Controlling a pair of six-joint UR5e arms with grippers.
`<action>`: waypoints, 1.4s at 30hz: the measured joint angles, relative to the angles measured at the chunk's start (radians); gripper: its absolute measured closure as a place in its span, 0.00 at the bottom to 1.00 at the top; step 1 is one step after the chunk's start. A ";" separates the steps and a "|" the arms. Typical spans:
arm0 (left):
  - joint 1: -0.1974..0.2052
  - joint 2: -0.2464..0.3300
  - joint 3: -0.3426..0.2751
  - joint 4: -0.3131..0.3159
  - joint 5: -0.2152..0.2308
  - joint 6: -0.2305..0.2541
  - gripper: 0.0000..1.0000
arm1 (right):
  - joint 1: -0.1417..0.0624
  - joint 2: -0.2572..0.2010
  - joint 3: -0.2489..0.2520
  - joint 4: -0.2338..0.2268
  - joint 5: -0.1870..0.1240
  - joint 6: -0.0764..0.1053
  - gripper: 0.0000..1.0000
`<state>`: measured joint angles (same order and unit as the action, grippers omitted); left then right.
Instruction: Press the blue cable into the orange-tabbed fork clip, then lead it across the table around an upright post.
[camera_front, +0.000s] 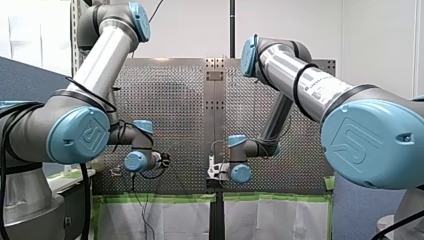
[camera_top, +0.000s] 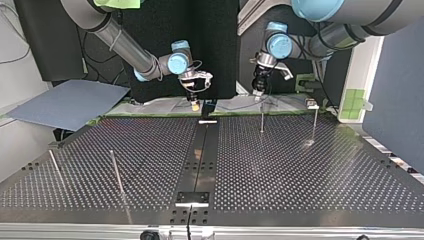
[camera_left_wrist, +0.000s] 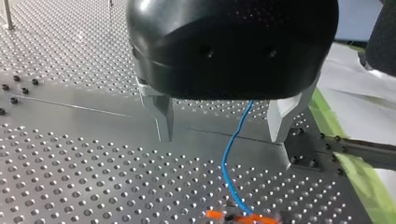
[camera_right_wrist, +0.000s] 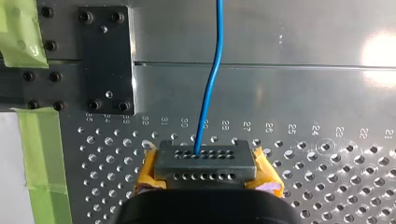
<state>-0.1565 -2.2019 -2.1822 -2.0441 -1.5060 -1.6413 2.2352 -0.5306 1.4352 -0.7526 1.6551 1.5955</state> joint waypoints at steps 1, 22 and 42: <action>-0.004 0.000 0.005 -0.001 -0.009 -0.001 0.00 | 0.000 0.000 0.000 0.000 -0.002 0.000 1.00; -0.034 -0.066 0.090 -0.011 -0.111 -0.008 0.00 | 0.001 0.004 0.000 0.001 -0.011 0.000 1.00; -0.050 -0.087 0.143 -0.030 -0.138 -0.025 0.00 | 0.002 0.007 0.000 0.003 -0.012 0.000 1.00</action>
<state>-0.2064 -2.2884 -2.0392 -2.0745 -1.6441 -1.6667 2.2368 -0.5234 1.4350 -0.7499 1.6433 1.5956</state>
